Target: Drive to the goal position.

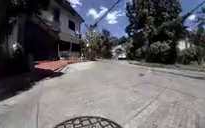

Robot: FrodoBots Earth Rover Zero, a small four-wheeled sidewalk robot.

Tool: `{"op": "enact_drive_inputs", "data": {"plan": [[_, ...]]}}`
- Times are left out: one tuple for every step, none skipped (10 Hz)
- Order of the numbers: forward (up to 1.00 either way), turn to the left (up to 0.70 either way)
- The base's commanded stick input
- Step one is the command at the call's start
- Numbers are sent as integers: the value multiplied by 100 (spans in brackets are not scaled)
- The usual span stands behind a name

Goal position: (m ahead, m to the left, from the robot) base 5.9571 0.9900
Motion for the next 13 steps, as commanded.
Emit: {"op": "enact_drive_inputs", "data": {"plan": [[100,0],[100,0],[100,0],[100,0],[100,0],[100,0],[100,0],[100,0],[100,0],[100,0],[100,0],[100,0],[100,0]]}}
